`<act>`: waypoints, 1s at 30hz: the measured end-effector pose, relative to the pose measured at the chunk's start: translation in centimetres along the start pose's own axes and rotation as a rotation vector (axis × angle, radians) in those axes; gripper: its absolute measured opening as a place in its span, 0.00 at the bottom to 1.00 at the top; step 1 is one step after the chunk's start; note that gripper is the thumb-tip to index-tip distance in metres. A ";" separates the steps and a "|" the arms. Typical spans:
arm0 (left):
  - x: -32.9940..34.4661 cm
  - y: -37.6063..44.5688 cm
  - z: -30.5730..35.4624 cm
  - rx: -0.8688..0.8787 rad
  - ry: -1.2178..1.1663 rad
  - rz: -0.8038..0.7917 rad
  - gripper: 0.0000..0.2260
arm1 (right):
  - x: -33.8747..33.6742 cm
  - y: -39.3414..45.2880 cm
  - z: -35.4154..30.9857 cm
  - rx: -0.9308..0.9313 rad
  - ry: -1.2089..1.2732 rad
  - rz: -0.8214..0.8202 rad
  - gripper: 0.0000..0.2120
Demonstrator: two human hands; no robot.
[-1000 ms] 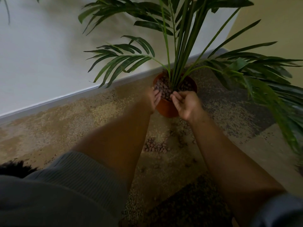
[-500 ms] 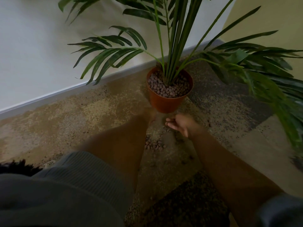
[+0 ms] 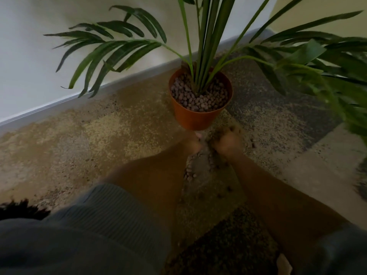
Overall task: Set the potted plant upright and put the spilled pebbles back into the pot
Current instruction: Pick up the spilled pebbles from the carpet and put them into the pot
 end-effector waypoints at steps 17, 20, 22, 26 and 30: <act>1.1 0.2 2.3 0.146 0.356 0.063 0.23 | 0.8 -0.1 -1.8 -0.191 0.301 -0.357 0.08; 1.2 0.2 2.4 0.151 0.292 0.042 0.24 | -2.2 0.1 0.6 -0.146 0.349 -0.099 0.05; 1.5 0.3 2.6 0.158 0.274 0.030 0.25 | -4.0 0.3 3.1 -0.087 0.184 0.098 0.08; 2.1 0.5 2.6 0.150 0.290 0.031 0.23 | -3.6 0.4 9.6 0.288 0.098 0.078 0.26; 3.0 0.9 3.0 0.210 0.323 0.020 0.14 | -2.6 0.4 11.0 0.267 0.069 0.012 0.28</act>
Point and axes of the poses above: each hand's wrist, its own y-axis towards the middle knuckle, its own x-axis out of the palm, z = x × y, the point moved 9 cm from there along y, towards the middle knuckle, and after that the axes turned 9 degrees about -z, right-handed, at the moved point
